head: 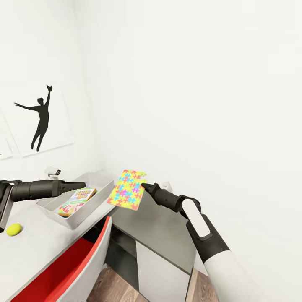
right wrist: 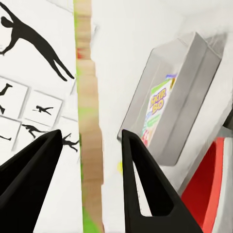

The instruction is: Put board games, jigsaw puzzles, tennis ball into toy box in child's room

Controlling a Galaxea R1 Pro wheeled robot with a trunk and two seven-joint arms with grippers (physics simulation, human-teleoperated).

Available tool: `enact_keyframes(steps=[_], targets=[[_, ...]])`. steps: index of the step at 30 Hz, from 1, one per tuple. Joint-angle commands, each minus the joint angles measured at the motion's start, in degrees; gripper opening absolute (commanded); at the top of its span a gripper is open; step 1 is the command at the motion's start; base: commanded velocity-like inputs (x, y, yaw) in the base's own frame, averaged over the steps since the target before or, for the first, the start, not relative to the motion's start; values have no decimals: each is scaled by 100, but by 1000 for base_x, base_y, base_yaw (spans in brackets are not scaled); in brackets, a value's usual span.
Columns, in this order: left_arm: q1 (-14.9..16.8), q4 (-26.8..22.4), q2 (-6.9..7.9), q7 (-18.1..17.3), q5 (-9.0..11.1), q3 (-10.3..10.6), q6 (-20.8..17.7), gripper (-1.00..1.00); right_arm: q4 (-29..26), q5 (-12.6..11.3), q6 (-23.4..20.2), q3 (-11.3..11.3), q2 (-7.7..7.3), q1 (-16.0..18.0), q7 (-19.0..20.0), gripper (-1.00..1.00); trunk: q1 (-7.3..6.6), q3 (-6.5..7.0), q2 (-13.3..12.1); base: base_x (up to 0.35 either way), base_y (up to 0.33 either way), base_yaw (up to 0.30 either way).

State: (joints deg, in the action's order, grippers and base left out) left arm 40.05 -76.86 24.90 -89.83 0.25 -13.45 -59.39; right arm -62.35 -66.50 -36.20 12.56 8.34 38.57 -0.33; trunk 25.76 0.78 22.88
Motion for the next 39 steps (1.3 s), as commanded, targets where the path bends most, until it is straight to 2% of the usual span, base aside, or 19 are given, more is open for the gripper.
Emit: enact_keyframes(steps=[1, 13, 36, 39], targets=[[2, 2, 7, -17, 4, 1, -61, 100, -20, -12, -22, -2, 1, 5, -2, -100, 2, 2, 4, -11, 0, 257], [3, 5, 1, -17, 45, 8, -59, 100, -258, -21, -20, 1, 1, 157, -3, -100, 2, 59, 4, -2, 0, 257], [-5, 12, 7, -17, 25, 9, -47, 100, -189, 5, 93, 21, -7, 159, -10, -100, 2, 132, 4, -37, 0, 271], [-3, 13, 7, -17, 24, 9, -48, 100, -174, 5, 267, 30, -14, 159, -11, -100, 2, 138, 4, -1, 0, 159]])
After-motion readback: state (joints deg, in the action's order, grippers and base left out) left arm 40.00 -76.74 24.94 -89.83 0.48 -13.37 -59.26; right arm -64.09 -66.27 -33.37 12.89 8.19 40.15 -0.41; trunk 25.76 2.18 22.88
